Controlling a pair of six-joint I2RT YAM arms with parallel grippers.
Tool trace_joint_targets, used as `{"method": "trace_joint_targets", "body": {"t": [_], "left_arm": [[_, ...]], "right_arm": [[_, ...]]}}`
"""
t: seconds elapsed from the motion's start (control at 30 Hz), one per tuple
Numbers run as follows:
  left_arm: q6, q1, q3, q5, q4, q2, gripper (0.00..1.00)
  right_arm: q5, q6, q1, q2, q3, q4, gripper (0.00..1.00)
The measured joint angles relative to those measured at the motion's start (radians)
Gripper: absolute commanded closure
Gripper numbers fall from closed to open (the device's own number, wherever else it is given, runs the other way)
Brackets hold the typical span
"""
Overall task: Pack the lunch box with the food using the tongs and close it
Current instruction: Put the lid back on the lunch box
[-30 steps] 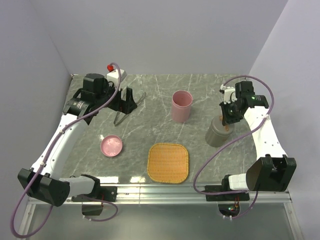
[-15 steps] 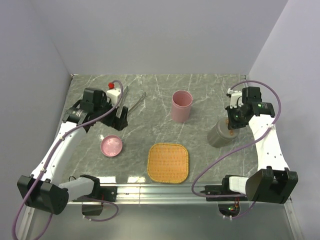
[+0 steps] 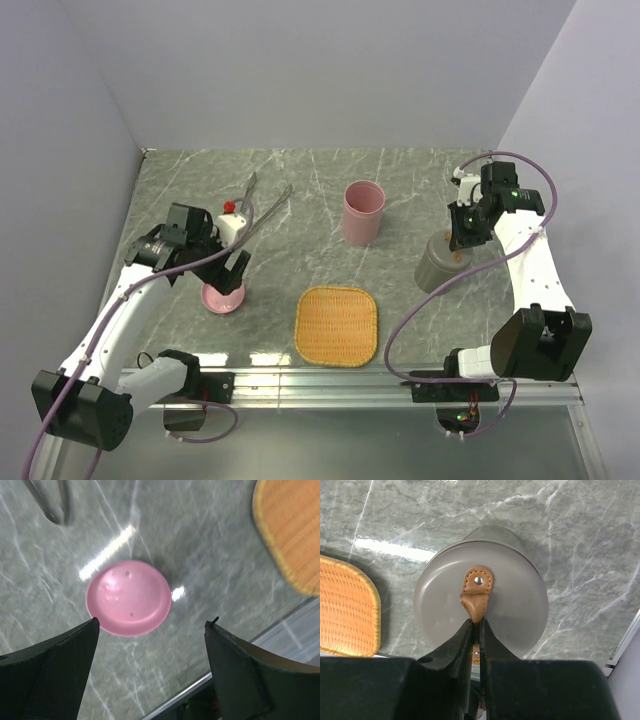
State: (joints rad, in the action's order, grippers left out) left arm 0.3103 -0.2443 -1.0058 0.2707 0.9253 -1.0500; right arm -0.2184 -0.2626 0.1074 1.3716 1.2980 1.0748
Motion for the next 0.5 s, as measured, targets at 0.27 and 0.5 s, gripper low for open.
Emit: {"method": "trace_joint_targets", "body": {"t": [0.27, 0.5], "left_arm": [[0.170, 0.001, 0.163, -0.029, 0.072, 0.086, 0.13], [0.270, 0.001, 0.277, -0.036, 0.049, 0.116, 0.30]], "right_arm": [[0.013, 0.026, 0.000, -0.002, 0.007, 0.017, 0.48], [0.045, 0.026, 0.005, -0.001, 0.029, 0.084, 0.30]]}}
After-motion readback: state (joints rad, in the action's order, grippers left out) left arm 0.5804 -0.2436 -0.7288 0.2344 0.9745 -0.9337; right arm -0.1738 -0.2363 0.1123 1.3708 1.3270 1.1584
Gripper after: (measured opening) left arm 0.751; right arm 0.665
